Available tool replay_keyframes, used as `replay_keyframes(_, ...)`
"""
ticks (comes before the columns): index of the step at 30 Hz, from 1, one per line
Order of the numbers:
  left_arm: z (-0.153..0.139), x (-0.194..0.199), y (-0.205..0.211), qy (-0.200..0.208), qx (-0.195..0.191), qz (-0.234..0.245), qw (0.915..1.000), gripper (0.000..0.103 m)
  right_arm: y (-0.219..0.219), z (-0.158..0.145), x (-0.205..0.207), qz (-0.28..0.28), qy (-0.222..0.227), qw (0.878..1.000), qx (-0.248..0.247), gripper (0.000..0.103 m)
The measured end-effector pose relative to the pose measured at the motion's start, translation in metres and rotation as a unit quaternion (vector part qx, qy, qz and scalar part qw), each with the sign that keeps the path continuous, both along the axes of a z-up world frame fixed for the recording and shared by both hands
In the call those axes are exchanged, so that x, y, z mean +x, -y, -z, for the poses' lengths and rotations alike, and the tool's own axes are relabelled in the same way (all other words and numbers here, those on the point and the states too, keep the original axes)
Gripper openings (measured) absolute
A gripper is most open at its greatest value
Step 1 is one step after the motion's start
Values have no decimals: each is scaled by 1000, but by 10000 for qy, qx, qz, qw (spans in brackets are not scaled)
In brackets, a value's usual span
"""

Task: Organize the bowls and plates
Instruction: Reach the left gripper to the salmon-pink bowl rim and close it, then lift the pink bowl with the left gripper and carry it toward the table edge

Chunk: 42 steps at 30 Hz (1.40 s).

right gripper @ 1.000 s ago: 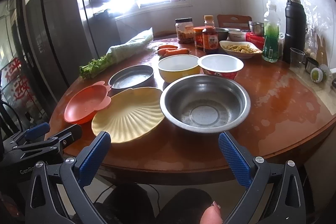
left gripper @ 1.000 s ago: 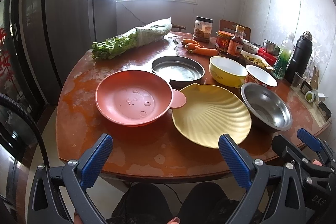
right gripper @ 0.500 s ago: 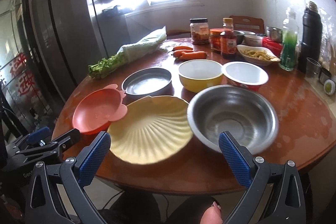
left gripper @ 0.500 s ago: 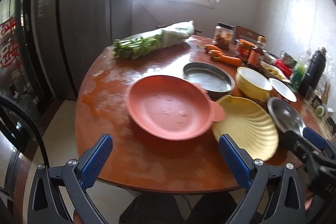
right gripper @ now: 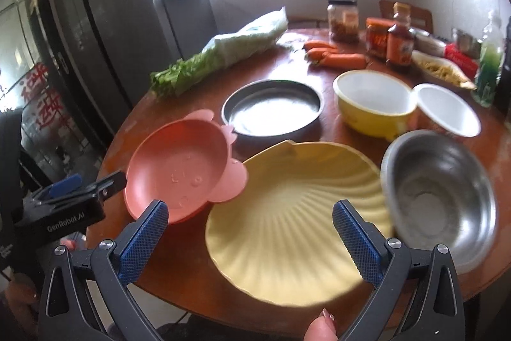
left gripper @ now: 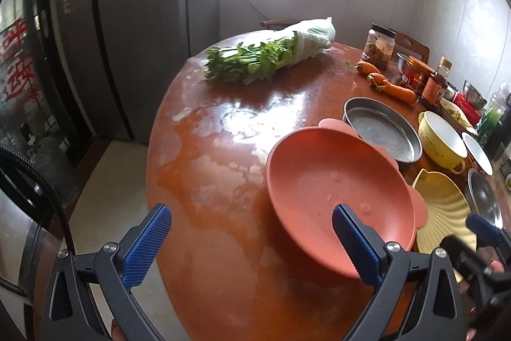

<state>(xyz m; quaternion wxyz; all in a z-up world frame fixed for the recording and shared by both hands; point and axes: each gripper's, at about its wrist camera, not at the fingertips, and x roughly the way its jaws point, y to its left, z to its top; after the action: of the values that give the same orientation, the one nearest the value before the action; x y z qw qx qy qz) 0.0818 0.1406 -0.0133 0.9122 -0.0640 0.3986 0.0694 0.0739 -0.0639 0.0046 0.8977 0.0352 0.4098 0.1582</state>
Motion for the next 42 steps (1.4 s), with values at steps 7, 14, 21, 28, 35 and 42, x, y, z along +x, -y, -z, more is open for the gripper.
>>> replay_keyframes(7,8,32,1,-244,-12,231,9994,98,-12,13,15,34,-176,9997,-135,97)
replay_keyframes(14,14,44,-3,-327,-228,358,9986,76,-22,22,27,-34,-328,9991,-282,72)
replay_keyframes(21,22,50,3,-385,-458,579,9965,53,-29,25,28,-150,-329,9989,-299,59)
replay_keyframes(28,25,44,9,-369,-659,660,9950,43,-32,23,26,-215,-208,9987,-402,39)
replay_keyframes(35,12,31,0,-223,-614,543,9964,43,-38,12,22,-265,-25,9988,-411,36)
replay_keyframes(42,-8,21,-25,-61,-272,294,9992,43,-65,0,24,-569,38,9980,-264,37)
